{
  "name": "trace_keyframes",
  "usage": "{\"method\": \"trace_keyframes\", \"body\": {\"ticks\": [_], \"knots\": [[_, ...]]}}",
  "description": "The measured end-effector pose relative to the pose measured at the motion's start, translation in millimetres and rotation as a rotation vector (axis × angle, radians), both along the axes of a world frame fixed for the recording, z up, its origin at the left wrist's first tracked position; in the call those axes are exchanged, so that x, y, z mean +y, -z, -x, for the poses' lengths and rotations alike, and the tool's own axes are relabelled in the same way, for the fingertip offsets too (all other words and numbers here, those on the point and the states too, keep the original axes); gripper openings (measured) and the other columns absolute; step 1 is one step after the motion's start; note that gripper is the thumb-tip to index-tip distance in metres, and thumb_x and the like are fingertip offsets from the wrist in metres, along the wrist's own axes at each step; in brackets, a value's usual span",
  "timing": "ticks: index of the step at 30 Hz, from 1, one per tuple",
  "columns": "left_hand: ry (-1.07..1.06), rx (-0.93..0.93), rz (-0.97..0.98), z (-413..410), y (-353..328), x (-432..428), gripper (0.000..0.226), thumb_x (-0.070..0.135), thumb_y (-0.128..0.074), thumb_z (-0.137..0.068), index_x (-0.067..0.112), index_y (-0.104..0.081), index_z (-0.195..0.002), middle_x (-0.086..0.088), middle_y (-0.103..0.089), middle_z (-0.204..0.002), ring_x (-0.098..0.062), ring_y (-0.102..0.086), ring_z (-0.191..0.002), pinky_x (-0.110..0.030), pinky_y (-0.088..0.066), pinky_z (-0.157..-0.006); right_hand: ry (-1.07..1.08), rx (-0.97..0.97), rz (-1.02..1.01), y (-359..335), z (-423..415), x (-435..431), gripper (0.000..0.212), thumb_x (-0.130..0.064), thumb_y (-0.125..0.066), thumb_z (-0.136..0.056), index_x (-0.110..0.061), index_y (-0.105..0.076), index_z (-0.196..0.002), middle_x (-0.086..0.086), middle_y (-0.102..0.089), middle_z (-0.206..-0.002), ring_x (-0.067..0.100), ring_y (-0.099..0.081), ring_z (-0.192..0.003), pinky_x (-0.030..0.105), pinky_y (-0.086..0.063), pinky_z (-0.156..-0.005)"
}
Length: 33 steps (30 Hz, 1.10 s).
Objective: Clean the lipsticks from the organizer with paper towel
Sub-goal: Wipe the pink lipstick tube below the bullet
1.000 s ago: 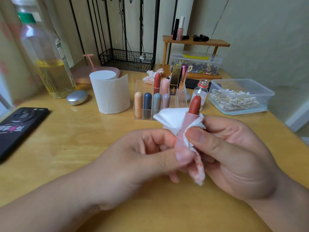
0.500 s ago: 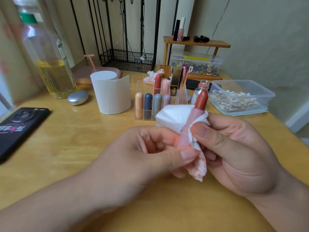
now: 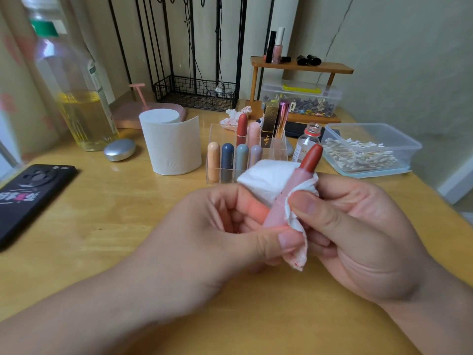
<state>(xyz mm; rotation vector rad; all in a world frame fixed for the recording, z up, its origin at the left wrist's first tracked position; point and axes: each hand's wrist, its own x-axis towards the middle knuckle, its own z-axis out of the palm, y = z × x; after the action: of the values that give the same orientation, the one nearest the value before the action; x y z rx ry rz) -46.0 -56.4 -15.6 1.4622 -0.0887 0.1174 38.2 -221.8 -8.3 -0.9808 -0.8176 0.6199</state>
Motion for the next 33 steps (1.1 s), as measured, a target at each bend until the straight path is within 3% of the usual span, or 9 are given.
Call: {"method": "trace_keyframes", "body": {"ticks": [3,5,10,14,16,19,22,26,33], "knots": [[0.408,0.144,0.258,-1,-6,3,0.023,0.028,-0.061,-0.094,0.013,-0.072,-0.081,-0.013,-0.069,-0.087,-0.022,-0.060,-0.081,-0.038,-0.056,-0.072,-0.075,0.016,0.050,-2,-2,0,0.018,-0.019,-0.059,-0.093,-0.005,-0.069,-0.091,-0.002,-0.071,-0.069,0.005,-0.064,-0.053,0.015,-0.041,-0.045],[0.444,0.177,0.327,-1,-5,2,0.027,0.024,-0.056,-0.098,0.011,-0.073,-0.083,-0.014,-0.068,-0.088,-0.019,-0.060,-0.079,-0.034,-0.057,-0.068,-0.116,0.034,0.049,-4,-4,-2,0.019,-0.017,-0.058,-0.094,-0.001,-0.067,-0.094,-0.002,-0.070,-0.068,0.005,-0.063,-0.051,0.012,-0.040,-0.042],[-0.019,-0.006,-0.034,5,-1,-4,0.021,0.018,-0.083,-0.070,0.002,-0.073,-0.079,-0.016,-0.071,-0.068,-0.023,-0.061,-0.056,-0.026,-0.053,-0.053,0.097,-0.052,0.164,-1,-7,-9,0.015,-0.015,-0.081,-0.073,-0.007,-0.071,-0.080,0.019,-0.051,-0.051,0.014,-0.040,-0.034,0.020,-0.025,-0.036],[-0.200,-0.119,-0.148,9,-3,-7,0.027,0.024,-0.088,-0.059,0.013,-0.070,-0.076,-0.015,-0.071,-0.066,-0.026,-0.063,-0.056,-0.032,-0.053,-0.051,0.131,-0.057,0.137,-4,1,-8,0.006,-0.010,-0.073,-0.072,-0.015,-0.072,-0.075,0.010,-0.056,-0.048,0.014,-0.040,-0.028,0.016,-0.031,-0.032],[-0.022,-0.092,-0.051,5,-3,-2,0.017,0.023,-0.081,-0.071,0.012,-0.072,-0.082,-0.013,-0.073,-0.073,-0.021,-0.063,-0.062,-0.029,-0.052,-0.055,0.083,-0.056,0.107,-4,-1,-9,0.012,-0.016,-0.080,-0.072,-0.013,-0.072,-0.081,0.001,-0.059,-0.049,0.010,-0.042,-0.029,0.023,-0.038,-0.032],[0.304,0.011,0.207,1,-5,2,0.023,0.021,-0.058,-0.092,0.003,-0.071,-0.096,-0.017,-0.069,-0.088,-0.020,-0.060,-0.074,-0.028,-0.052,-0.062,-0.095,-0.013,0.046,-6,-7,-9,0.011,-0.013,-0.063,-0.090,-0.002,-0.068,-0.088,0.000,-0.066,-0.056,0.006,-0.053,-0.038,0.050,-0.042,-0.041],[0.291,0.040,0.296,-2,-3,3,0.025,0.018,-0.056,-0.096,-0.003,-0.069,-0.092,-0.015,-0.066,-0.081,-0.018,-0.057,-0.066,-0.030,-0.050,-0.064,-0.129,0.050,0.016,-9,-12,-11,0.009,-0.009,-0.070,-0.086,-0.002,-0.067,-0.090,0.013,-0.059,-0.062,0.006,-0.047,-0.039,0.016,-0.040,-0.037],[0.216,0.045,0.271,-3,-3,5,0.026,0.019,-0.060,-0.093,-0.005,-0.068,-0.085,-0.017,-0.063,-0.074,-0.022,-0.053,-0.060,-0.039,-0.046,-0.067,-0.279,0.241,-0.094,-6,-21,-16,0.019,0.001,-0.063,-0.089,0.012,-0.059,-0.103,0.015,-0.059,-0.078,0.015,-0.060,-0.057,0.023,-0.053,-0.043],[0.276,0.038,0.266,-2,-5,5,0.016,0.017,-0.062,-0.089,0.005,-0.073,-0.083,-0.017,-0.066,-0.076,-0.018,-0.058,-0.061,-0.027,-0.052,-0.057,-0.105,0.070,-0.025,0,-18,-12,0.010,-0.010,-0.074,-0.084,-0.004,-0.071,-0.091,0.008,-0.064,-0.068,0.009,-0.060,-0.046,0.021,-0.052,-0.040]]}}
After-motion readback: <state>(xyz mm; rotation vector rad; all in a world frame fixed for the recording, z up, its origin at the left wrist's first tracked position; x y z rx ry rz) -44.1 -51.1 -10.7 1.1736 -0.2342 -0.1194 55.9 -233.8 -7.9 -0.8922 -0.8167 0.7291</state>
